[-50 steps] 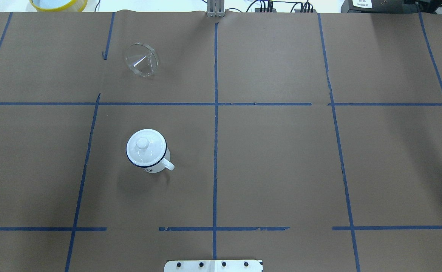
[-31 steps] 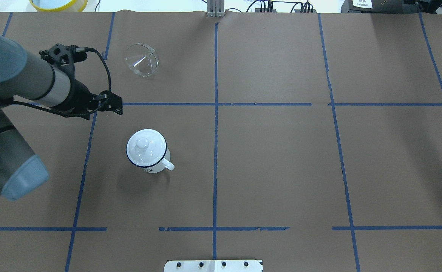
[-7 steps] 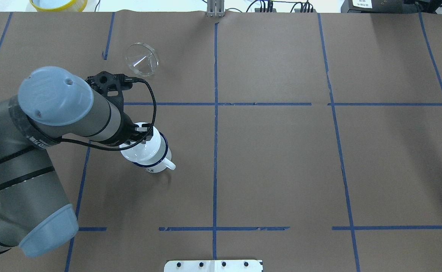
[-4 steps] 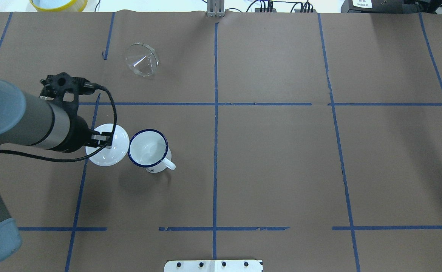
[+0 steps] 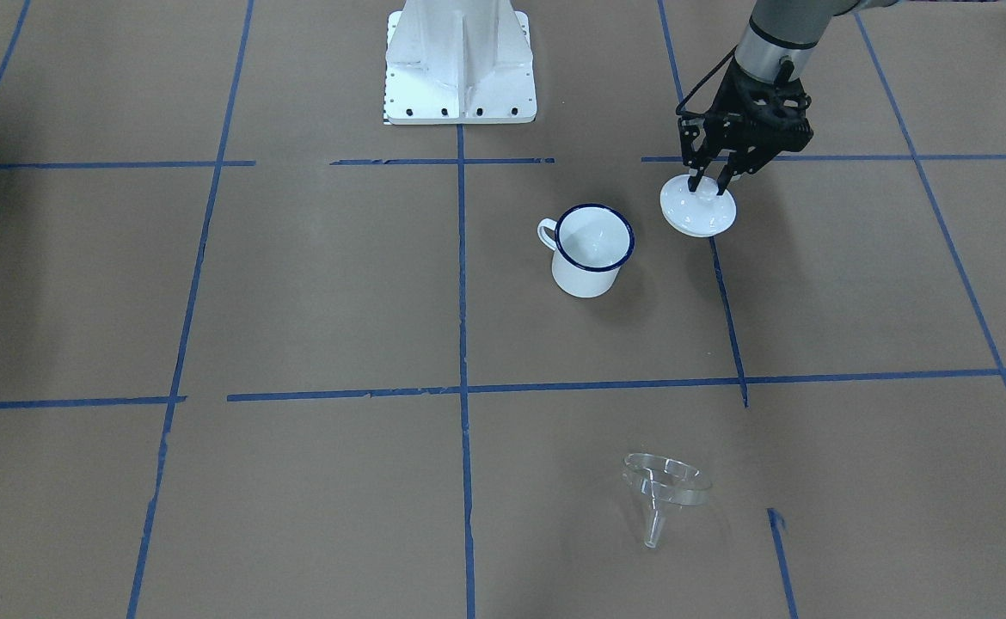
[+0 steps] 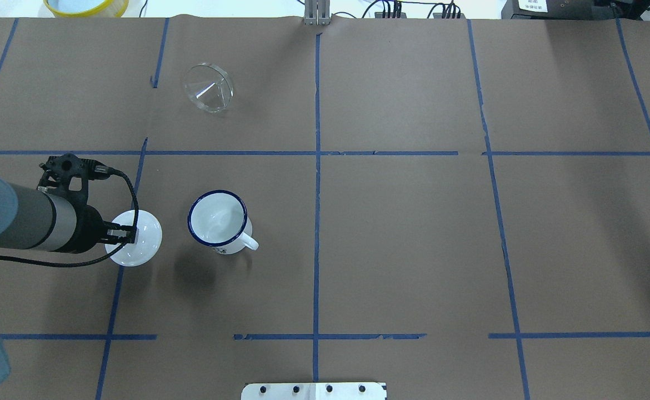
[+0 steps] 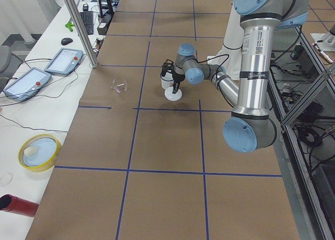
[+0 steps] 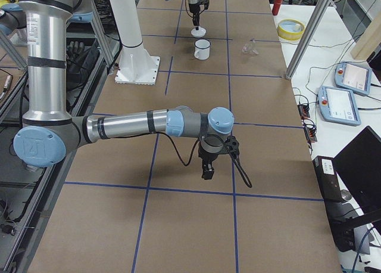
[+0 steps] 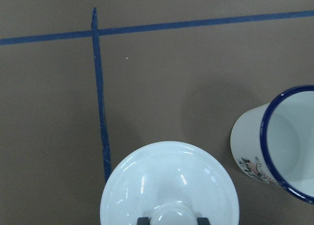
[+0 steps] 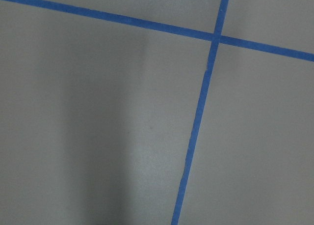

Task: Place funnel on cup
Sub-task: 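Set the lid on the table beside the mug and open the left gripper, then move the left gripper up to the clear glass funnel, then close the left gripper on the glass funnel's rim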

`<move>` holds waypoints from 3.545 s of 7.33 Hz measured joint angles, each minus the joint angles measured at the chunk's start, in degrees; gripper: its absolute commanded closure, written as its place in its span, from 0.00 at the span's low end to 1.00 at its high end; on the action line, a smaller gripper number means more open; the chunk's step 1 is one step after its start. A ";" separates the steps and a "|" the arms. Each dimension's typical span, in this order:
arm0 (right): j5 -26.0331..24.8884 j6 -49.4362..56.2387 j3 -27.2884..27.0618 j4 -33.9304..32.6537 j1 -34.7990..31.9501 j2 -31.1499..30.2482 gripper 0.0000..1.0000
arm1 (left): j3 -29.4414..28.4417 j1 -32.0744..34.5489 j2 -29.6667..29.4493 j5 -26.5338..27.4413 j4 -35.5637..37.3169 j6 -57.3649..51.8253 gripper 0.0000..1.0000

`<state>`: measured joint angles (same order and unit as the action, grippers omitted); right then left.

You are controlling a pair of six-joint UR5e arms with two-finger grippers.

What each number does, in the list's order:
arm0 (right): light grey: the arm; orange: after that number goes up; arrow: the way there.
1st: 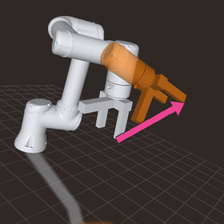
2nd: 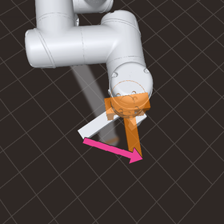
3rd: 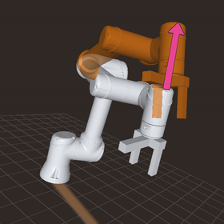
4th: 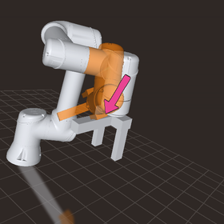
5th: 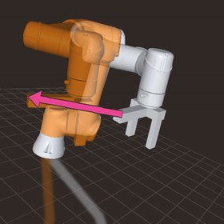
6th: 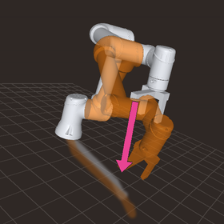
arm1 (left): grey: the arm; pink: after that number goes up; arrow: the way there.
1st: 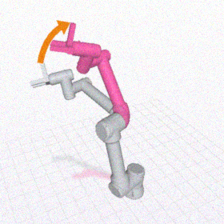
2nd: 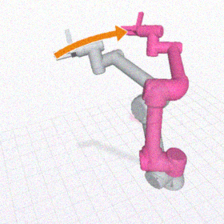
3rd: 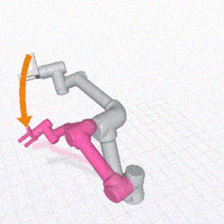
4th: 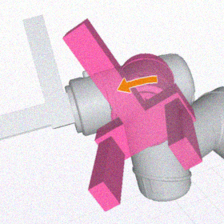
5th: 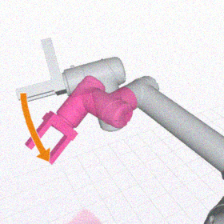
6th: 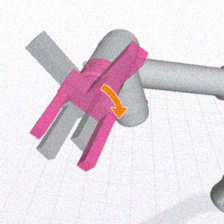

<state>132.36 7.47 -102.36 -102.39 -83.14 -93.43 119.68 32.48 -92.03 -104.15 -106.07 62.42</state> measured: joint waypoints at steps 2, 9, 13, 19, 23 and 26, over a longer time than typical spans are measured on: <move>0.00 0.00 0.00 0.00 0.00 0.02 0.00 | -4.64 -1.96 -1.44 0.98 -2.82 1.75 1.00; 0.00 0.00 0.02 0.00 0.00 0.02 0.00 | -7.27 -2.68 -2.47 1.14 -3.50 1.95 0.00; 0.00 0.00 0.01 0.00 0.00 0.00 0.00 | -4.40 1.16 -5.22 1.18 -3.53 12.43 0.00; 0.00 0.00 0.01 0.00 0.00 0.00 0.00 | -28.25 8.69 -25.00 17.37 -22.75 55.40 0.00; 0.00 -0.04 -0.03 0.00 0.00 0.00 0.00 | -52.07 11.54 -34.93 23.59 -39.73 66.64 0.09; 0.00 0.00 -0.03 0.00 0.00 0.00 0.00 | -56.40 11.68 -36.01 23.49 -43.02 66.83 0.89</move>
<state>132.36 7.47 -102.39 -102.39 -83.15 -93.43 63.28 44.16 -128.05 -80.66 -149.10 129.25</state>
